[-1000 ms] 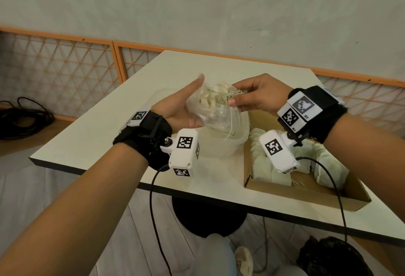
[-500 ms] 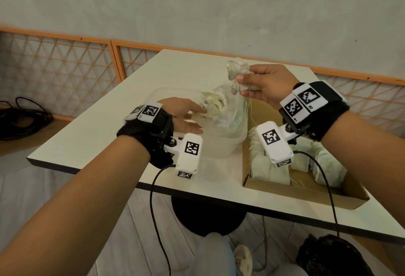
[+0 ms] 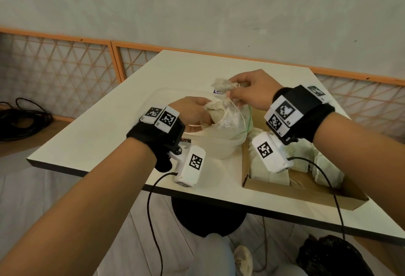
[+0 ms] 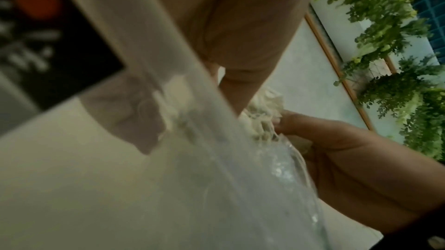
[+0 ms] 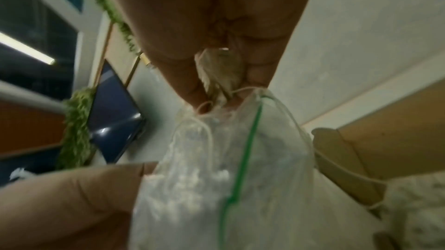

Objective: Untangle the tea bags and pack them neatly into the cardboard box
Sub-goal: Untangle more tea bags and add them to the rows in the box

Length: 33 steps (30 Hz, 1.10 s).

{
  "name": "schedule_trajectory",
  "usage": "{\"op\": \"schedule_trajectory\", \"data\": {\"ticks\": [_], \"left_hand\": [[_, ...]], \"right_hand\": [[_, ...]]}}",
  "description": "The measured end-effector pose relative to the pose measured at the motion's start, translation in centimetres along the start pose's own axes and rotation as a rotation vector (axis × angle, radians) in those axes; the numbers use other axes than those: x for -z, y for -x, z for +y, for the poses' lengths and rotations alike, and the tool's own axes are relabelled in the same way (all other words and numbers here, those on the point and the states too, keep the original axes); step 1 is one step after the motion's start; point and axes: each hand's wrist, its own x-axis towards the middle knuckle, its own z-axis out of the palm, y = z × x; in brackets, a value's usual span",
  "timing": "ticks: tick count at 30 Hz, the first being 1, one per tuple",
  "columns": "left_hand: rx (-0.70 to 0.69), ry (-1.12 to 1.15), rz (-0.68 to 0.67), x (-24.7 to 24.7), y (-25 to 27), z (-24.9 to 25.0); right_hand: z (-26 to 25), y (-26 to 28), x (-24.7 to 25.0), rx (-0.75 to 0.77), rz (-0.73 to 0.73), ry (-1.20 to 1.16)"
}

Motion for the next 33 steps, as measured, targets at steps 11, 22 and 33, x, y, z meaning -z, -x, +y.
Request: {"op": "schedule_trajectory", "data": {"ticks": [11, 22, 33], "left_hand": [[-0.002, -0.164, 0.102, -0.4, -0.4, 0.4], [-0.058, -0.195, 0.049, 1.6, 0.1, 0.6], [0.011, -0.806, 0.019, 0.9, -0.6, -0.7]], "right_hand": [[-1.9, 0.2, -0.9, 0.048, -0.282, 0.585], [-1.2, -0.7, -0.2, -0.11, -0.054, -0.581], [-2.6, -0.6, 2.1, -0.038, -0.175, -0.928]]}}
